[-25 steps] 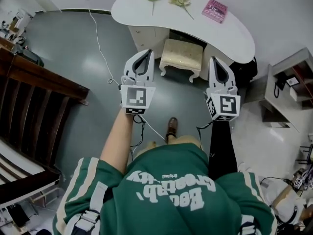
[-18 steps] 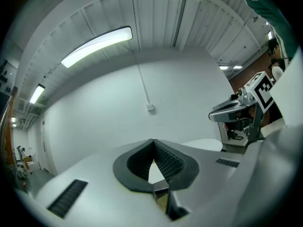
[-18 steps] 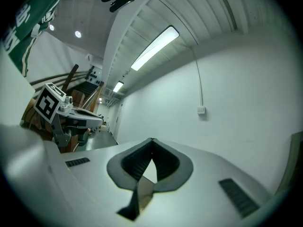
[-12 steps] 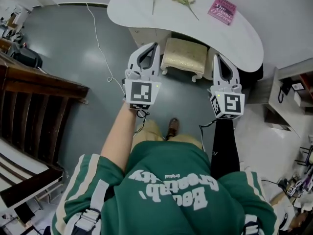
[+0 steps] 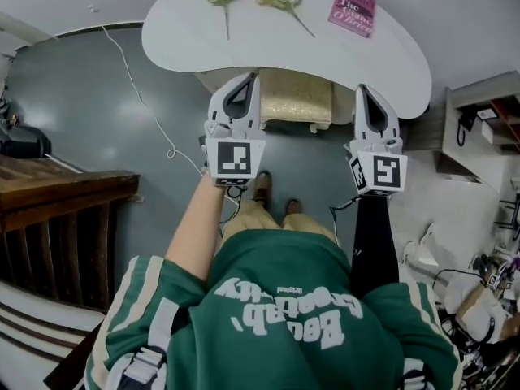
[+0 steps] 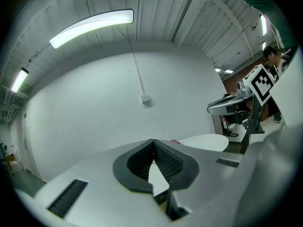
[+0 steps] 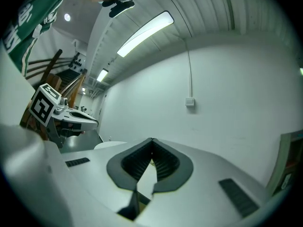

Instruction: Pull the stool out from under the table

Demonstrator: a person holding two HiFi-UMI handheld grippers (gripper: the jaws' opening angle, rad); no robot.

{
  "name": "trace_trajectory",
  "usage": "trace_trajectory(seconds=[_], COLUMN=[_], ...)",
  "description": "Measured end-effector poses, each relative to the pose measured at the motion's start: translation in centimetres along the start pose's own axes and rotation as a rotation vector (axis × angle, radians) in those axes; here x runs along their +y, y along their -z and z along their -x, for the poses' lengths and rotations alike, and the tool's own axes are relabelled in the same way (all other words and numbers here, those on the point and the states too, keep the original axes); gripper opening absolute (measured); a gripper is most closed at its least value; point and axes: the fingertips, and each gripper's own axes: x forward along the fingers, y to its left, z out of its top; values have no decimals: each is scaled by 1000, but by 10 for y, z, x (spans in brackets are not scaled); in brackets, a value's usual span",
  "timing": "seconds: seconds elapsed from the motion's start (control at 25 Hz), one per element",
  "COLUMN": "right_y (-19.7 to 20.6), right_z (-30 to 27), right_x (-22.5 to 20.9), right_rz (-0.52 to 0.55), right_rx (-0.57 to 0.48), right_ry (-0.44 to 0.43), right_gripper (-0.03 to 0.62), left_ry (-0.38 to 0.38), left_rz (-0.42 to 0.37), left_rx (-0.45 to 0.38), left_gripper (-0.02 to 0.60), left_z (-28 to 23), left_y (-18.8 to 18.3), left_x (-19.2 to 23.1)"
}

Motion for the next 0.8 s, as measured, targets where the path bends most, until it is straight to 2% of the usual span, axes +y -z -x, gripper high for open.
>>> trace_trajectory(seconds=[0.12, 0.36, 0.8], right_y=[2, 1, 26], right_z=[-13, -22, -13], right_x=[-8, -27, -53], right_rz=[6, -7, -54], right_rx=[9, -5, -22], right_ry=[42, 66, 7], right_gripper=[9, 9, 9], left_ry=[21, 29, -15], left_rz=[11, 10, -4], left_rx=[-7, -5, 26], left_gripper=[14, 14, 15], left_z=[-21, -41, -44], left_y=[7, 11, 19], left_x=[10, 11, -23])
